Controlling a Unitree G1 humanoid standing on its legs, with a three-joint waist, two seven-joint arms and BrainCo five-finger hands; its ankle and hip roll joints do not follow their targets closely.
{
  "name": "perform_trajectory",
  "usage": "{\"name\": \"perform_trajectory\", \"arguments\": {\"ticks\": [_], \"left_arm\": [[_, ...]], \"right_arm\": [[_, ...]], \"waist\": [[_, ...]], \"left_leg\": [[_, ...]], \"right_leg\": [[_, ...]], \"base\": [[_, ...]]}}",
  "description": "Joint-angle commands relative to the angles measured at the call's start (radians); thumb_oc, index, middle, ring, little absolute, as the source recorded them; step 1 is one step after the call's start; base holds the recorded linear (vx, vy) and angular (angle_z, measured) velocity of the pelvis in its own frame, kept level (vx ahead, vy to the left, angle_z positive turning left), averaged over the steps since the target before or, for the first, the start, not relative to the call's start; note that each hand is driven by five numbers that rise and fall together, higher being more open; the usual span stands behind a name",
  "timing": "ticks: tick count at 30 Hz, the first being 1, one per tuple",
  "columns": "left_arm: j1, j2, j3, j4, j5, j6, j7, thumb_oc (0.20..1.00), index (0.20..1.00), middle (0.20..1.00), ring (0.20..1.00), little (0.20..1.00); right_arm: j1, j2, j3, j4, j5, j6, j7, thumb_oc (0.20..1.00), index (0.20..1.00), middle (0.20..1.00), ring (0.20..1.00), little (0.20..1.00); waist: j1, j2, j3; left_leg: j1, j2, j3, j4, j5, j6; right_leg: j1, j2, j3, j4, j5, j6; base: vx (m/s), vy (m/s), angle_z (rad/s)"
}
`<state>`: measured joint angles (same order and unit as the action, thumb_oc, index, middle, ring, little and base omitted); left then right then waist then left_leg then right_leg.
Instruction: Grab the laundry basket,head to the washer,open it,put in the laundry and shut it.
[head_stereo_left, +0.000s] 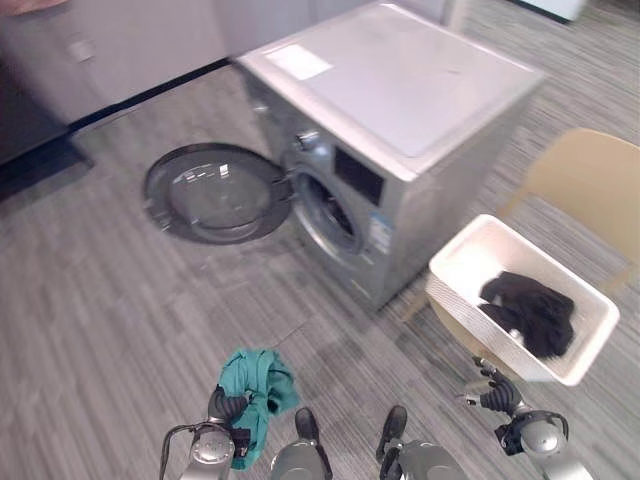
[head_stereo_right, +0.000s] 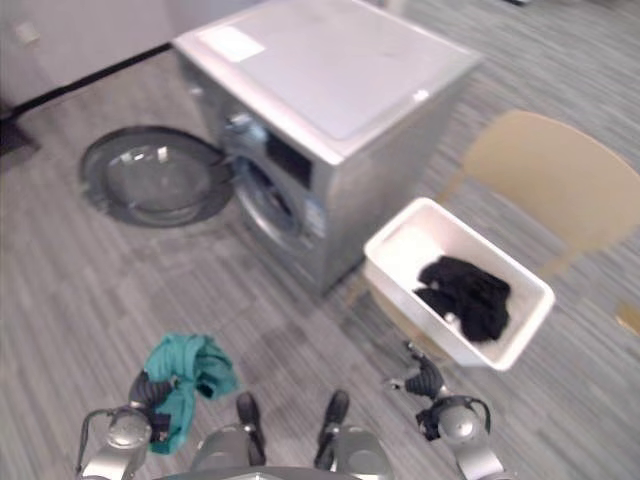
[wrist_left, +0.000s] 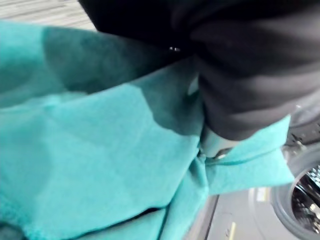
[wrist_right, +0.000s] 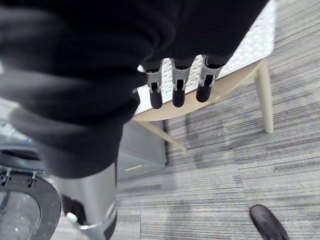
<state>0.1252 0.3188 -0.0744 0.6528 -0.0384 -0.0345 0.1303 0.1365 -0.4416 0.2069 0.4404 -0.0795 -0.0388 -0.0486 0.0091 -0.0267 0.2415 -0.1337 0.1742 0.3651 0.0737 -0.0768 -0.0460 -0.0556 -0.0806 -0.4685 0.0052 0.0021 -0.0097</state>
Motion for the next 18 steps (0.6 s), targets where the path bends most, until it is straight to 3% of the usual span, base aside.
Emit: {"name": "perform_trajectory", "arguments": {"ticks": [1,3,4,6,8,9,10,11,12,14,18], "left_arm": [[0.008,0.062,0.024,-0.073,-0.016,-0.033,0.038,0.2,0.2,0.2,0.2,0.2],[0.01,0.06,0.022,-0.1,-0.024,-0.033,0.035,0.2,0.2,0.2,0.2,0.2],[0.016,0.059,0.014,-0.114,-0.019,-0.032,0.024,0.2,0.2,0.2,0.2,0.2],[0.013,0.064,0.001,-0.118,-0.007,-0.03,0.017,0.2,0.2,0.2,0.2,0.2],[-0.006,0.074,-0.013,-0.12,-0.002,-0.029,0.015,0.2,0.2,0.2,0.2,0.2],[-0.023,0.09,-0.012,-0.133,-0.01,-0.03,0.02,0.2,0.2,0.2,0.2,0.2],[-0.034,0.098,-0.017,-0.139,-0.009,-0.031,0.031,0.2,0.2,0.2,0.2,0.2],[-0.041,0.103,-0.023,-0.142,-0.012,-0.033,0.031,0.2,0.2,0.2,0.2,0.2],[-0.051,0.098,-0.03,-0.144,-0.021,-0.036,0.03,0.2,0.2,0.2,0.2,0.2],[-0.052,0.093,-0.032,-0.144,-0.022,-0.039,0.024,0.2,0.2,0.2,0.2,0.2],[-0.06,0.091,-0.053,-0.139,-0.014,-0.033,0.016,0.2,0.2,0.2,0.2,0.2]], "right_arm": [[-0.008,-0.001,0.0,-0.041,-0.02,-0.025,-0.026,1.0,1.0,1.0,1.0,1.0],[-0.017,0.0,0.007,-0.047,-0.033,-0.022,-0.025,1.0,1.0,1.0,1.0,1.0],[-0.028,0.007,0.019,-0.042,-0.041,-0.021,-0.02,1.0,1.0,1.0,1.0,1.0],[-0.038,0.023,0.029,-0.03,-0.048,-0.02,-0.022,1.0,1.0,1.0,1.0,1.0],[-0.062,0.046,0.045,-0.016,-0.044,-0.016,-0.021,1.0,1.0,1.0,1.0,1.0],[-0.087,0.065,0.068,-0.02,-0.043,-0.016,-0.019,1.0,1.0,1.0,1.0,1.0],[-0.099,0.073,0.078,-0.027,-0.037,-0.021,-0.025,1.0,1.0,1.0,1.0,1.0],[-0.101,0.077,0.084,-0.034,-0.034,-0.023,-0.025,1.0,1.0,1.0,1.0,1.0],[-0.103,0.076,0.091,-0.035,-0.031,-0.022,-0.028,1.0,1.0,1.0,1.0,1.0],[-0.109,0.077,0.092,-0.027,-0.024,-0.02,-0.026,1.0,1.0,1.0,1.0,1.0],[-0.102,0.073,0.089,-0.028,-0.011,-0.019,-0.03,1.0,1.0,1.0,1.0,1.0]], "waist": [[-0.011,-0.041,-0.058],[-0.007,-0.039,-0.063],[0.002,-0.036,-0.072],[0.008,-0.051,-0.084],[0.013,-0.076,-0.08],[0.009,-0.092,-0.063],[0.004,-0.093,-0.049],[-0.004,-0.092,-0.039],[-0.024,-0.075,-0.018],[-0.031,-0.066,-0.011],[-0.058,-0.053,0.01]], "left_leg": [[-0.071,0.051,0.071,-0.052,0.148,-0.048],[-0.071,0.087,0.112,-0.056,0.173,-0.057],[-0.064,0.084,0.115,-0.055,0.197,-0.057],[-0.066,0.054,0.107,-0.023,0.174,-0.043],[-0.062,0.01,0.095,0.003,0.127,-0.009],[-0.033,-0.04,0.085,-0.009,0.092,0.026],[-0.019,-0.055,0.076,-0.016,0.079,0.037],[-0.002,-0.074,0.056,-0.029,0.069,0.045],[0.036,-0.104,0.016,-0.061,0.06,0.051],[0.058,-0.114,0.008,-0.076,0.052,0.052],[0.106,-0.132,-0.02,-0.088,0.026,0.055]], "right_leg": [[0.157,-0.063,0.026,0.048,-0.192,0.109],[0.178,-0.076,0.006,0.065,-0.199,0.118],[0.207,-0.085,-0.007,0.085,-0.209,0.126],[0.217,-0.124,-0.005,0.129,-0.203,0.133],[0.198,-0.19,0.01,0.226,-0.123,0.15],[0.117,-0.233,0.07,0.367,-0.043,0.164],[0.078,-0.219,0.108,0.4,-0.029,0.164],[0.031,-0.173,0.167,0.424,-0.064,0.153],[-0.066,-0.085,0.26,0.445,-0.133,0.144],[-0.075,-0.076,0.26,0.405,-0.155,0.141],[-0.156,-0.03,0.274,0.327,-0.135,0.13]], "base": [[0.24,0.231,0.69],[0.3,0.258,0.93],[0.45,0.375,0.66],[0.41,0.326,0.35],[0.36,0.329,0.39],[0.3,0.333,0.52],[0.29,0.292,0.55],[0.29,0.2,0.4],[0.24,0.161,0.43],[0.22,0.09,0.7],[0.23,0.006,0.43]]}}
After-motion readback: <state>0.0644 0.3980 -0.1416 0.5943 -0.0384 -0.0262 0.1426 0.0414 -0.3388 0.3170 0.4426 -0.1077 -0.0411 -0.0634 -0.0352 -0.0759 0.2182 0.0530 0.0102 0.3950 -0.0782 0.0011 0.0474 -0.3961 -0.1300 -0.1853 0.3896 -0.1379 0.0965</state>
